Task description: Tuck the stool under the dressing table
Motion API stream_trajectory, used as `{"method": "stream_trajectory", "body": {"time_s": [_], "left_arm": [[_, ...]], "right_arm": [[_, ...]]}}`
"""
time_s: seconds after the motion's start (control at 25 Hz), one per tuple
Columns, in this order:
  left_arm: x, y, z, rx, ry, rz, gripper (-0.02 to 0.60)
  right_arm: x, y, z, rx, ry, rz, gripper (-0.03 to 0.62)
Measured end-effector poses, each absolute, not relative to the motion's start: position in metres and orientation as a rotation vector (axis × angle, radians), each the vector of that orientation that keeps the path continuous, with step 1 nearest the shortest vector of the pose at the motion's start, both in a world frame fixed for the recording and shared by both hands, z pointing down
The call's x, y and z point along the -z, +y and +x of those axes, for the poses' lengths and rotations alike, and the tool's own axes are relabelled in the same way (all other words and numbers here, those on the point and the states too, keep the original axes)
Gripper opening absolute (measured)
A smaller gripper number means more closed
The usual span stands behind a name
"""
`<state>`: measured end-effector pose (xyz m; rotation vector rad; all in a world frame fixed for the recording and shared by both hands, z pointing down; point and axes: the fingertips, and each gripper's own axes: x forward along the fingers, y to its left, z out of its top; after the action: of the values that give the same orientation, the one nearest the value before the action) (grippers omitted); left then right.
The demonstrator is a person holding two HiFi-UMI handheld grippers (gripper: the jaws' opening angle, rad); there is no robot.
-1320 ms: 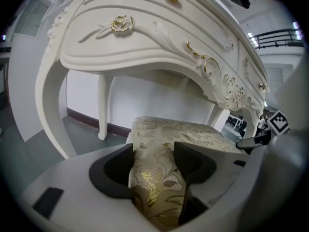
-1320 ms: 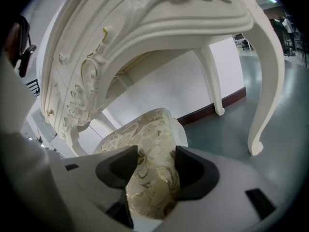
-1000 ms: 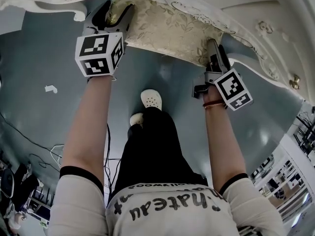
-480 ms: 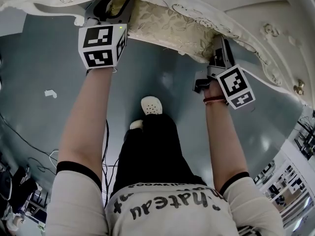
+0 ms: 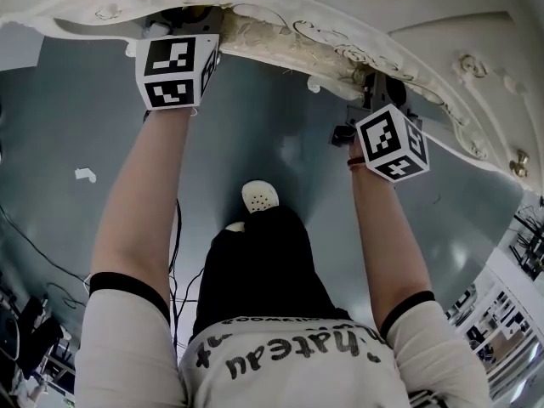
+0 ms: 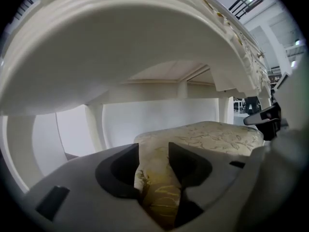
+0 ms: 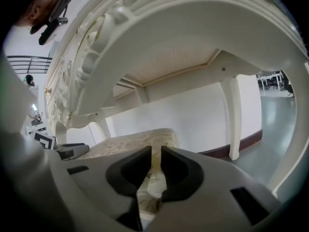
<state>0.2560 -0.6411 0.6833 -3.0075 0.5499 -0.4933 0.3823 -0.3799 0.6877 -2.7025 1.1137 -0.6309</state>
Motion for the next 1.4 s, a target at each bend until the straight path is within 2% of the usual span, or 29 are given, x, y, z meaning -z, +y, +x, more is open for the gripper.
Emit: {"method": "stream_trajectory", "body": {"time_s": [0.48, 0.68, 0.84, 1.08, 1.4], "left_arm": [[-0.672, -0.634, 0.268, 0.317, 0.476, -2.874, 0.202], [-0.671, -0.637, 0.277, 0.288, 0.436, -2.874, 0.202], [-0.675, -0.629, 0.256, 0.281, 0.421, -2.974, 0.209], [-0.682, -0.610, 0.220, 0.370, 0.414, -3.099, 0.206], [-0.653, -0.554, 0.195, 0.417, 0.242, -3.217, 0.075]], "right_arm": [[-0.674, -0.401, 0.379, 0.183, 1.270, -2.924, 0.071], [-0.675, -0.414, 0.387, 0.150, 1.370, -2.917, 0.070], [-0.668, -0.413, 0.364, 0.076, 1.478, -3.043, 0.071], [-0.668, -0.408, 0.329, 0.244, 1.551, -2.984, 0.071], [-0.656, -0.372, 0.296, 0.476, 1.534, -2.923, 0.071]]}}
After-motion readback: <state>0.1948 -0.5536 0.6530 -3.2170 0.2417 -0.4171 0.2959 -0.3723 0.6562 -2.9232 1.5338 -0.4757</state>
